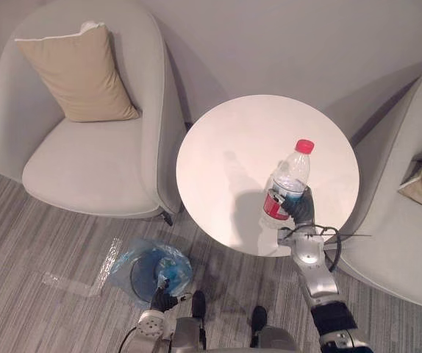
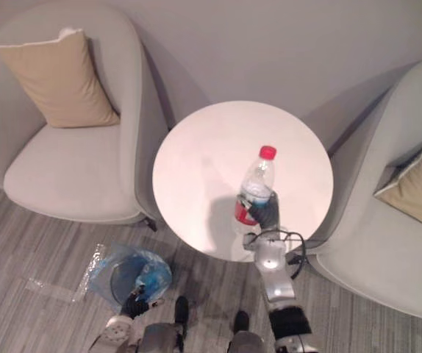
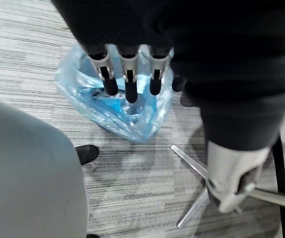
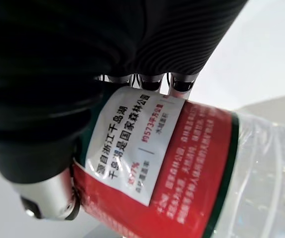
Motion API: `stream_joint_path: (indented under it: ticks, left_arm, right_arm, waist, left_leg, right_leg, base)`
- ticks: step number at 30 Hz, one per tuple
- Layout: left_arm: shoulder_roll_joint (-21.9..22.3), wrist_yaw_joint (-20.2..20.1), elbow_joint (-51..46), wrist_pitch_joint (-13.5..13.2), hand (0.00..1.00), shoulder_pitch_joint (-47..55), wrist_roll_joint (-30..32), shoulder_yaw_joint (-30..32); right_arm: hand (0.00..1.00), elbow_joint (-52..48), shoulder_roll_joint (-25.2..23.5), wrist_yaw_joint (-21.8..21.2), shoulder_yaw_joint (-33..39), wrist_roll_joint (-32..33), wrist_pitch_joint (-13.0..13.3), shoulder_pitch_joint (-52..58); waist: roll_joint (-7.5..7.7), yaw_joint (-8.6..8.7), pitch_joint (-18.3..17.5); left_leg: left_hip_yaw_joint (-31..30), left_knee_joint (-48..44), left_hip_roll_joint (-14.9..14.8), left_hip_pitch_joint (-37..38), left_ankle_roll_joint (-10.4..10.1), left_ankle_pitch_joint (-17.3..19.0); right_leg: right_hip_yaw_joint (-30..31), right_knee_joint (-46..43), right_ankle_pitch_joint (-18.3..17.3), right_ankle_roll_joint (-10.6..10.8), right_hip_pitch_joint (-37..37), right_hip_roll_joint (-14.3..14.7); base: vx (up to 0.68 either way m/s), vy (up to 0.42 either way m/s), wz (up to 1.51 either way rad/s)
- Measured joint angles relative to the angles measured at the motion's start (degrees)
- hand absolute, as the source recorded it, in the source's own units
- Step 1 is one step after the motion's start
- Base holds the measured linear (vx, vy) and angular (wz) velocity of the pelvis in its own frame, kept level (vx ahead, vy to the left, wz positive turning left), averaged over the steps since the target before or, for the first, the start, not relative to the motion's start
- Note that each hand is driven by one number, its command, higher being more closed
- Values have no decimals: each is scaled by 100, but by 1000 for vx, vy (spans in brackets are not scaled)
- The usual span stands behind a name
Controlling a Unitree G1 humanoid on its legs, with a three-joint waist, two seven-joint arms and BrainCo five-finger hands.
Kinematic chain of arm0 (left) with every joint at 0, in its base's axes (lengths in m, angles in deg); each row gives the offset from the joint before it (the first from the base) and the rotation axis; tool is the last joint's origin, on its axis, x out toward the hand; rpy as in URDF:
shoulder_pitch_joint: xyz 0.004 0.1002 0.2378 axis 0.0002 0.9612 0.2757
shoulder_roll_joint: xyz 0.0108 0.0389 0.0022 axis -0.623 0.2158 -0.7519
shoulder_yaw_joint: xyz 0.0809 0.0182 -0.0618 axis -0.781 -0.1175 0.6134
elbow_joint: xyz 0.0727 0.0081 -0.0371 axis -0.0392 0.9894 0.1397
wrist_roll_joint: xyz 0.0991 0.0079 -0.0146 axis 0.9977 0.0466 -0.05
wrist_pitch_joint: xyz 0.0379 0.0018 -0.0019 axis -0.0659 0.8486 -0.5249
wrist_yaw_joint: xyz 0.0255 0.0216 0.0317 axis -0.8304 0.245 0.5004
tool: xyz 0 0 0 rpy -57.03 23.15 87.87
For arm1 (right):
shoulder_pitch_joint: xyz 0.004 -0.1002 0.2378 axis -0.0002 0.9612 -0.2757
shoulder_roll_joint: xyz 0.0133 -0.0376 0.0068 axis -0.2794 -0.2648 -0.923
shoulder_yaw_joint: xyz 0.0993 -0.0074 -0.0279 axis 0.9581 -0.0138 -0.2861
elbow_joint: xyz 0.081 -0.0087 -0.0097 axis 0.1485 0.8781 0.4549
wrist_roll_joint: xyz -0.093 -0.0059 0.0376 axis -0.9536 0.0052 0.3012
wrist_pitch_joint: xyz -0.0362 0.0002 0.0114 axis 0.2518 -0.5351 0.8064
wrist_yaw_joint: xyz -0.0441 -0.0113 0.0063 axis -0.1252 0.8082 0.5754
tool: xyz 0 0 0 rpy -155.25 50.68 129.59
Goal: Gather rubbish on tea table into small bin, then transfer packed bag to large trash can.
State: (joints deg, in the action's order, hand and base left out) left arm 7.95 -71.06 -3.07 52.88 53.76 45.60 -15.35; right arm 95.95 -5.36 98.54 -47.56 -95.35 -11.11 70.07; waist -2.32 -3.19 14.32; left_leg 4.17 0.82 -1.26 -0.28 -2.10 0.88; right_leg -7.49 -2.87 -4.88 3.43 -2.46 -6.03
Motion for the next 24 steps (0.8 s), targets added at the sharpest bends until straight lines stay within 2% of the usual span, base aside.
stream_joint_path:
  ticks: [7,17,21,24]
  left_arm:
    - [11,0,209,20,0,4,83,-14]
    - [-19,1,429,32,0,94,88,-25]
    - [-68,-4,416,29,0,85,80,-133]
    - [-101,-4,412,27,0,67,78,-228]
  right_arm:
    - [100,-844,-15,-215,-188,-284,62,887]
    - [100,-1153,-11,-309,-363,-671,173,1648]
    - [100,-1095,-9,-335,-495,-680,176,1543]
    - [100,-1077,-4,-324,-480,-721,177,1538]
  waist:
    - [47,71,-264]
    - [133,254,-598]
    - [170,285,-574]
    - [200,302,-569]
  left_leg:
    - [137,8,-7,134,-14,34]
    - [389,24,-17,278,-17,28]
    - [562,-34,23,230,16,5]
    - [294,-281,152,38,67,35]
  right_leg:
    - [159,22,-31,52,-63,6]
    - [520,67,80,140,0,22]
    - [689,-771,-142,183,478,-39]
    - [696,-1325,-380,282,626,-178]
  base:
    - [-53,-1,-12]
    - [-98,9,-19]
    - [-68,14,-23]
    - [-102,-4,45]
